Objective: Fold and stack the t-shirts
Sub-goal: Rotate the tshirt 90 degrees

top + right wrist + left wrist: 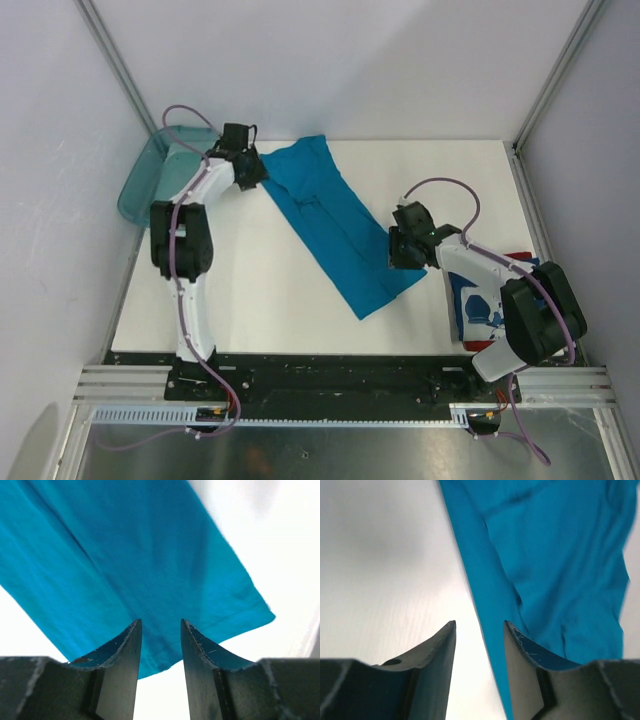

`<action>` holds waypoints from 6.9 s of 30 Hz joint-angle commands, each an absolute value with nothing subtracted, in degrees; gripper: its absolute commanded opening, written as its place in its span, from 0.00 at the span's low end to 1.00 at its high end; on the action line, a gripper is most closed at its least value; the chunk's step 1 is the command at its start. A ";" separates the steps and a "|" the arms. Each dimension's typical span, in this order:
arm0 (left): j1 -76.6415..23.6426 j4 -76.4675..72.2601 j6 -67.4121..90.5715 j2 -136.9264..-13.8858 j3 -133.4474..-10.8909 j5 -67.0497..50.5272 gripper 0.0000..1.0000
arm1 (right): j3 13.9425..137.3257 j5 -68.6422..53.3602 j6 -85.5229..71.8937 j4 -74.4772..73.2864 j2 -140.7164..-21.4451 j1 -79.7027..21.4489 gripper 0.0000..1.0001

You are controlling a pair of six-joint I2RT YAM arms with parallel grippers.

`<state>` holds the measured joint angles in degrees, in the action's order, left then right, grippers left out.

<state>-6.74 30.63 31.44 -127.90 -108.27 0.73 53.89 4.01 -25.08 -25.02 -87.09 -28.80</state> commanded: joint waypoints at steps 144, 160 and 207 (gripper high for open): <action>-57.09 39.83 69.62 -71.43 -34.38 9.73 0.00 | 30.52 -2.66 -42.16 -20.47 -65.13 -44.90 0.42; -55.55 39.79 69.69 -68.55 -32.24 9.32 0.00 | 30.50 -2.40 -43.97 -15.95 -71.81 -48.75 0.40; -51.74 41.26 66.49 -58.87 -29.59 4.44 0.40 | 42.25 6.35 -41.61 -29.47 -63.95 -56.12 0.40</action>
<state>-52.77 40.88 67.46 -61.25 -28.47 4.21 34.61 1.30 -44.97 -25.82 -67.26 -56.99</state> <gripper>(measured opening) 0.400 0.359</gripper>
